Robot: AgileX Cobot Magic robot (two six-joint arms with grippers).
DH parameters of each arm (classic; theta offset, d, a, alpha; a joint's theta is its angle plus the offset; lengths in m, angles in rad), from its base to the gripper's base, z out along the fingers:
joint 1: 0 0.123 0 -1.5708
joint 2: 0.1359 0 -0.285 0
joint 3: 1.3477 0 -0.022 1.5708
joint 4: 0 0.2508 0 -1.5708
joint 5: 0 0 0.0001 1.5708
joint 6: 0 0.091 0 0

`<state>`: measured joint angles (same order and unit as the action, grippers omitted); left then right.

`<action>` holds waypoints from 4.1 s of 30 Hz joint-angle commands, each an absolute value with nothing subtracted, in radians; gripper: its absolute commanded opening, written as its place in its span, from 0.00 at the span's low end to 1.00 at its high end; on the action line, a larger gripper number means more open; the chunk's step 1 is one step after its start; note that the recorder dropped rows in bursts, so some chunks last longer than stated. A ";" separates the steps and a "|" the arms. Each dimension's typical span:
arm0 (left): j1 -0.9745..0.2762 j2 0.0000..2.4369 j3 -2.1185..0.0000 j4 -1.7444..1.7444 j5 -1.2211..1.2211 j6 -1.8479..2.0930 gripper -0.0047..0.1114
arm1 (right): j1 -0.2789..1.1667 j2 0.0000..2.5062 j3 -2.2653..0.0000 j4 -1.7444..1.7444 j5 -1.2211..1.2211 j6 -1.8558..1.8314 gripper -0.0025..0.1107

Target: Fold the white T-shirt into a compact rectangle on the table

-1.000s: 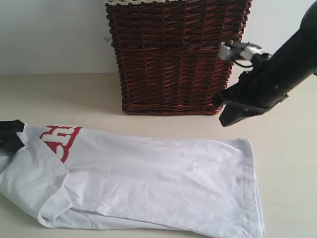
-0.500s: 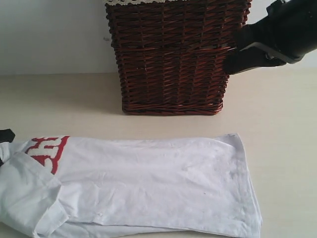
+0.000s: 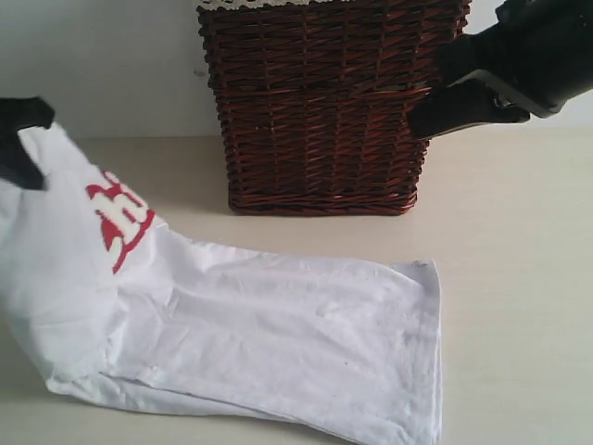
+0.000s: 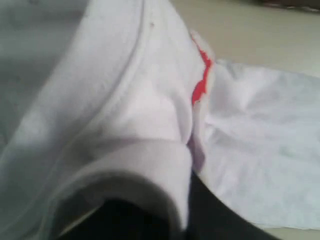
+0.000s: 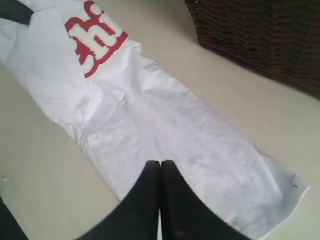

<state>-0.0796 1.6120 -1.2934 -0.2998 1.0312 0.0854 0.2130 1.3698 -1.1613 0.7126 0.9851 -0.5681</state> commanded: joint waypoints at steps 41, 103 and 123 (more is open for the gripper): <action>-1.059 1.972 -1.445 -0.122 0.712 0.050 0.04 | 0.210 1.019 -1.141 0.803 1.067 -0.679 0.02; -1.022 2.118 -1.466 -0.505 0.902 0.557 0.04 | 0.210 1.019 -1.140 0.803 1.069 -0.679 0.02; -1.070 2.025 -1.466 -0.549 0.954 0.699 0.04 | 0.210 1.019 -1.140 0.803 1.067 -0.679 0.02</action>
